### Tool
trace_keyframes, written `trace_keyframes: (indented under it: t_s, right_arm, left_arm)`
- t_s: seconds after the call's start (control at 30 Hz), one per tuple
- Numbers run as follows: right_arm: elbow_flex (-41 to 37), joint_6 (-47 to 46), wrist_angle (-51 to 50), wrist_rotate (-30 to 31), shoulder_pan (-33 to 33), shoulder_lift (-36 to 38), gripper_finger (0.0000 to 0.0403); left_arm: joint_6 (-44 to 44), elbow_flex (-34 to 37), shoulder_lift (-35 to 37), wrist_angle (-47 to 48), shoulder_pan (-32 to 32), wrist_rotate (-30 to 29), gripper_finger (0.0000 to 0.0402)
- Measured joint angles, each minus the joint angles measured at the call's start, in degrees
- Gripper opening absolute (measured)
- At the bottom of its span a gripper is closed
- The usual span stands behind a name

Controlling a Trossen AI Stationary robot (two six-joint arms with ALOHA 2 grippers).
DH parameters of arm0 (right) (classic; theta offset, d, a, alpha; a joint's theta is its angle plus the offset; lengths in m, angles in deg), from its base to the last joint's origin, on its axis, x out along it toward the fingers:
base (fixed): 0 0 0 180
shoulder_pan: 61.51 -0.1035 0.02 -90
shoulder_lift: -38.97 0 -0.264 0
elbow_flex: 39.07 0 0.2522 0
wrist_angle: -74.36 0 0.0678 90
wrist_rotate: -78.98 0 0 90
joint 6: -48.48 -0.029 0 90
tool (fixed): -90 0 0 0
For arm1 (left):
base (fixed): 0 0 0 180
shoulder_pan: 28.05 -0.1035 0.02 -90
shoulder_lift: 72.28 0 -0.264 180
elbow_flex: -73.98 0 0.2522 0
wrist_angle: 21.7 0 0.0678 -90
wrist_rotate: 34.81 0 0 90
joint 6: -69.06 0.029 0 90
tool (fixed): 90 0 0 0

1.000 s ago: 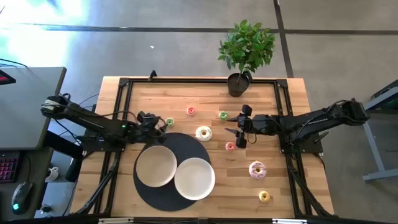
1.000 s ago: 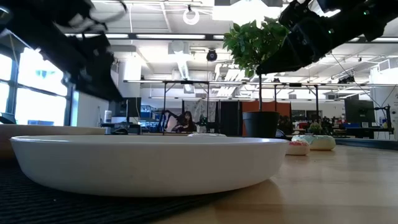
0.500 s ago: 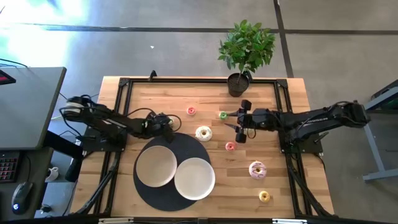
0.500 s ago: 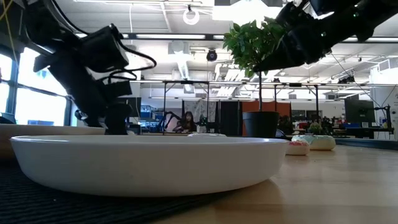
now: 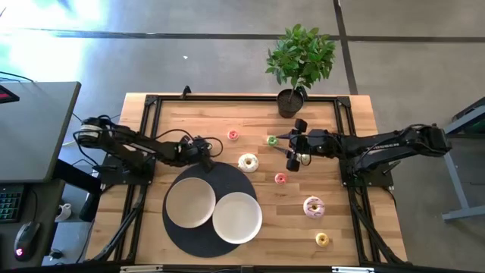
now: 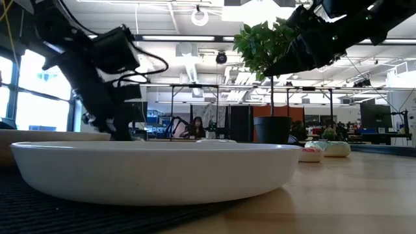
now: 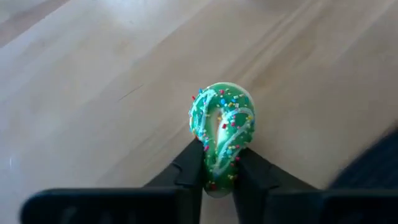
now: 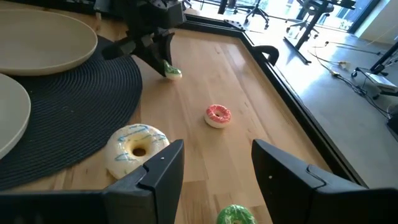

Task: Pick & Place donuts
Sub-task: Put the left small green donut on the left white plate

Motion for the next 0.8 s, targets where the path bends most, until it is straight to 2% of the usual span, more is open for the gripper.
trace_keyframes:
  t_s: [0.2,0.37,0.57,0.7,0.8]
  right_arm:
    - [0.00,-0.01,0.00,0.00,0.00,0.00,0.0185]
    - [0.00,-0.01,-0.01,0.00,0.00,0.00,0.0185]
    - [0.00,-0.01,-0.13,0.00,-0.01,0.00,0.0185]
    - [0.00,-0.02,-0.28,0.00,-0.02,0.00,0.0185]
    - [0.00,-0.03,-0.27,0.00,-0.02,0.00,0.0185]
  left_arm:
    - [0.00,-7.76,4.38,14.40,1.19,5.02,0.0011]
    - [-1.28,-14.39,6.80,23.20,7.94,9.18,0.0008]
    - [-14.68,-16.21,7.35,24.84,21.25,11.10,0.0015]
    - [-25.04,-16.32,5.94,24.50,30.40,8.21,0.0031]
    - [-30.07,-16.32,4.47,24.83,35.01,5.64,0.0040]
